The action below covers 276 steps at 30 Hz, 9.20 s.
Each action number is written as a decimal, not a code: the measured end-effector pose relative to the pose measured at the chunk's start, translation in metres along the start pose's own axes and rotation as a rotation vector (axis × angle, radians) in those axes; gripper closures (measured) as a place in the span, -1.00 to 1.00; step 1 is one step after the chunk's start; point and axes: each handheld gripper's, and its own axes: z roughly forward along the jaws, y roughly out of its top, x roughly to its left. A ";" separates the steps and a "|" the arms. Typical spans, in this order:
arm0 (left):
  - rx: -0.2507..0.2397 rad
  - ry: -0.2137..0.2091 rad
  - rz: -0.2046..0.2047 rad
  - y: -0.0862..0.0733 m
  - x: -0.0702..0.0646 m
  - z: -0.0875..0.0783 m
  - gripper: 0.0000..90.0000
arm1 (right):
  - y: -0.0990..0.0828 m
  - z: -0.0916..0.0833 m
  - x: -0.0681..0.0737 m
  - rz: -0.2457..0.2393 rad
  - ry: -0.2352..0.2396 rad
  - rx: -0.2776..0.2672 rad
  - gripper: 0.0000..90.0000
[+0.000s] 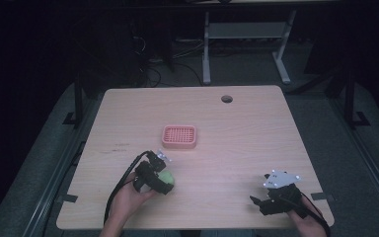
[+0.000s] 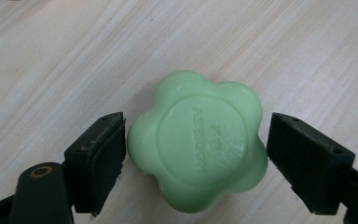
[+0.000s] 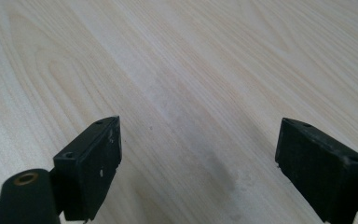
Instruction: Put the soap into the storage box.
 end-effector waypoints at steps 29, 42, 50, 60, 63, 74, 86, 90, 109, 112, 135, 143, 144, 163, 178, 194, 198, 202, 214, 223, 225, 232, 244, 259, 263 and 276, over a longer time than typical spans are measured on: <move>0.049 0.026 -0.004 0.002 -0.003 0.013 -0.47 | 0.001 -0.001 0.001 -0.001 -0.001 0.000 -0.69; 0.046 0.032 -0.013 0.002 -0.004 0.013 -0.43 | 0.001 0.000 0.002 -0.002 0.000 -0.002 -0.69; 0.042 0.025 -0.011 0.003 -0.004 0.008 -0.42 | 0.000 0.000 0.001 -0.003 -0.003 0.001 -0.69; 0.005 0.020 -0.013 0.005 -0.003 -0.002 -0.42 | 0.000 0.000 0.000 -0.005 -0.008 -0.002 -0.69; 0.000 0.014 -0.018 0.007 -0.002 -0.005 -0.42 | 0.000 0.000 -0.001 -0.002 -0.009 -0.006 -0.69; -0.016 0.008 -0.015 0.013 0.001 -0.013 -0.42 | 0.000 0.000 -0.001 0.005 -0.010 -0.005 -0.69; -0.026 -0.004 -0.024 0.017 0.006 -0.013 -0.42 | 0.000 0.000 0.000 0.002 -0.009 -0.003 -0.69; -0.023 -0.007 -0.023 0.018 0.007 -0.013 -0.42 | 0.000 0.000 -0.001 0.001 -0.011 -0.006 -0.69; -0.021 -0.008 -0.035 0.038 0.021 -0.019 -0.42 | 0.000 -0.001 -0.001 0.009 -0.012 -0.010 -0.69; -0.023 -0.010 -0.037 0.043 0.023 -0.019 -0.42 | 0.000 -0.002 -0.001 0.007 -0.012 -0.013 -0.69; 0.010 -0.002 -0.023 0.086 0.039 -0.020 -0.42 | 0.000 -0.003 -0.003 0.015 -0.012 -0.027 -0.69; 0.037 0.011 -0.008 0.103 0.043 -0.017 -0.41 | 0.000 -0.004 -0.004 0.022 -0.010 -0.031 -0.69; 0.043 0.012 -0.007 0.105 0.044 -0.016 -0.41 | -0.001 -0.004 -0.004 0.023 -0.011 -0.031 -0.69; 0.039 0.025 -0.111 0.134 0.078 -0.002 -0.41 | -0.002 -0.007 -0.007 0.054 -0.013 -0.050 -0.69; 0.070 0.016 -0.145 0.156 0.089 0.020 -0.41 | -0.003 -0.008 -0.009 0.053 -0.018 -0.059 -0.69; 0.073 0.014 -0.192 0.161 0.095 0.039 -0.41 | -0.003 -0.008 -0.009 0.053 -0.020 -0.057 -0.69; 0.077 0.012 -0.201 0.161 0.093 0.043 -0.42 | -0.003 -0.008 -0.008 0.056 -0.018 -0.056 -0.69; 0.082 0.012 -0.206 0.161 0.094 0.047 -0.42 | -0.003 -0.008 -0.008 0.055 -0.019 -0.056 -0.69; 0.080 0.025 -0.212 0.158 0.096 0.050 -0.42 | -0.003 -0.008 -0.008 0.054 -0.017 -0.055 -0.69; 0.087 0.033 -0.207 0.154 0.096 0.052 -0.43 | -0.004 -0.008 -0.008 0.054 -0.017 -0.054 -0.69; 0.078 0.036 -0.210 0.154 0.096 0.052 -0.43 | -0.003 -0.008 -0.007 0.054 -0.016 -0.054 -0.69; 0.075 0.039 -0.188 0.154 0.095 0.046 -0.48 | -0.003 -0.008 -0.007 0.053 -0.016 -0.054 -0.69; 0.027 0.028 -0.189 0.153 0.091 0.033 -0.54 | -0.004 -0.009 -0.008 0.056 -0.020 -0.057 -0.69; -0.016 0.008 -0.133 0.150 0.077 0.018 -0.55 | -0.005 -0.008 -0.009 0.078 -0.024 -0.051 -0.69; -0.015 0.006 -0.099 0.152 0.069 0.018 -0.55 | -0.005 -0.008 -0.009 0.075 -0.026 -0.043 -0.69; -0.023 0.001 -0.084 0.150 0.063 0.014 -0.54 | -0.007 -0.006 -0.011 0.068 -0.028 -0.040 -0.69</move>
